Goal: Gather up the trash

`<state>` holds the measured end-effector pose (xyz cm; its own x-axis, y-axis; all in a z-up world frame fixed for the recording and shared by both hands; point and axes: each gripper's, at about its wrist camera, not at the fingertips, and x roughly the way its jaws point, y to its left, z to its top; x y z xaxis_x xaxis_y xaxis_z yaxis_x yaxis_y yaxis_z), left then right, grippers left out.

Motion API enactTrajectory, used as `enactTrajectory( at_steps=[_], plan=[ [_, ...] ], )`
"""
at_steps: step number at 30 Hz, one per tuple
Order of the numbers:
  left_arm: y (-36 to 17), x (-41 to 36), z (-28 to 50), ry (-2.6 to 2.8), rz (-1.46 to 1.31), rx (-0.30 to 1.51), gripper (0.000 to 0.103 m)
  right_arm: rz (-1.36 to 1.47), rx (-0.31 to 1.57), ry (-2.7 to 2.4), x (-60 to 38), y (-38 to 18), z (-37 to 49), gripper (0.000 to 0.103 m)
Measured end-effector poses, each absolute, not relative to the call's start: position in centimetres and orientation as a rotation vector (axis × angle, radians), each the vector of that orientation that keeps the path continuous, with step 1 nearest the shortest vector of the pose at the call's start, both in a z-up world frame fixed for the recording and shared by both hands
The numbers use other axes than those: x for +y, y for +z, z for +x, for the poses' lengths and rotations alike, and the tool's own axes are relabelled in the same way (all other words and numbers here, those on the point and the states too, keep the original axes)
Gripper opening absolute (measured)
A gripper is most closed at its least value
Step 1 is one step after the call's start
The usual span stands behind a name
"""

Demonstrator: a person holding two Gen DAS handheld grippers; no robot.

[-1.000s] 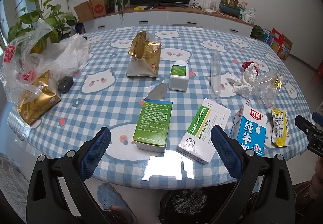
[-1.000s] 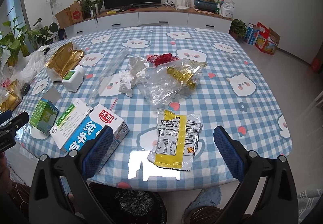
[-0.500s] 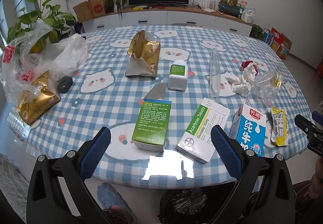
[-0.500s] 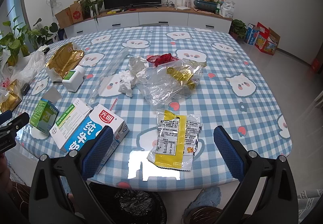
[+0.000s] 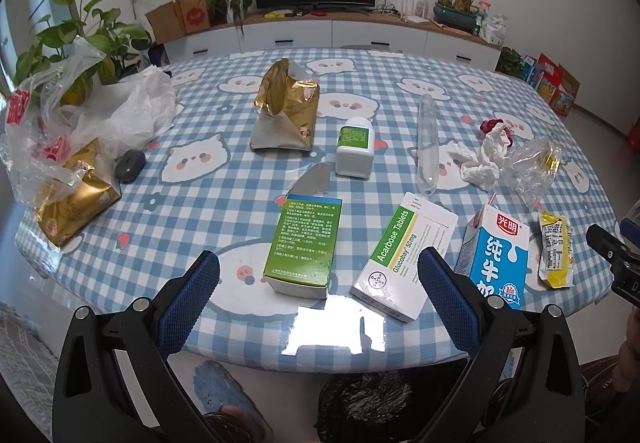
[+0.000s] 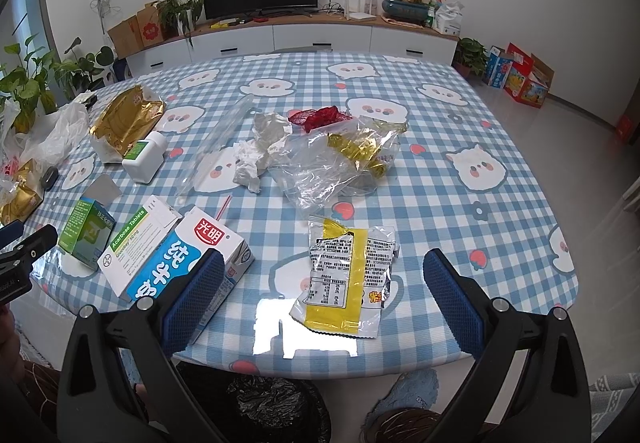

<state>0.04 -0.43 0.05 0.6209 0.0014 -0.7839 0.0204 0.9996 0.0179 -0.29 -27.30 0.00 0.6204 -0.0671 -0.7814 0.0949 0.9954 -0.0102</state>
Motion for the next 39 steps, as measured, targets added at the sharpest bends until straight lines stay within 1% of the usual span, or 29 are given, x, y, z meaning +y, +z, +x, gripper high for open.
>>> enactTrajectory(
  at_steps=[25,39],
  plan=[
    [-0.2,-0.1,-0.1,-0.012,0.031,0.907,0.097,0.037,0.897,-0.086,-27.0,0.0,-0.2,0.096],
    [-2.7,1.5,3.4,0.031,0.038,0.976,0.096,0.023,0.965,0.011,-19.9,-2.2,2.0,0.095]
  ],
)
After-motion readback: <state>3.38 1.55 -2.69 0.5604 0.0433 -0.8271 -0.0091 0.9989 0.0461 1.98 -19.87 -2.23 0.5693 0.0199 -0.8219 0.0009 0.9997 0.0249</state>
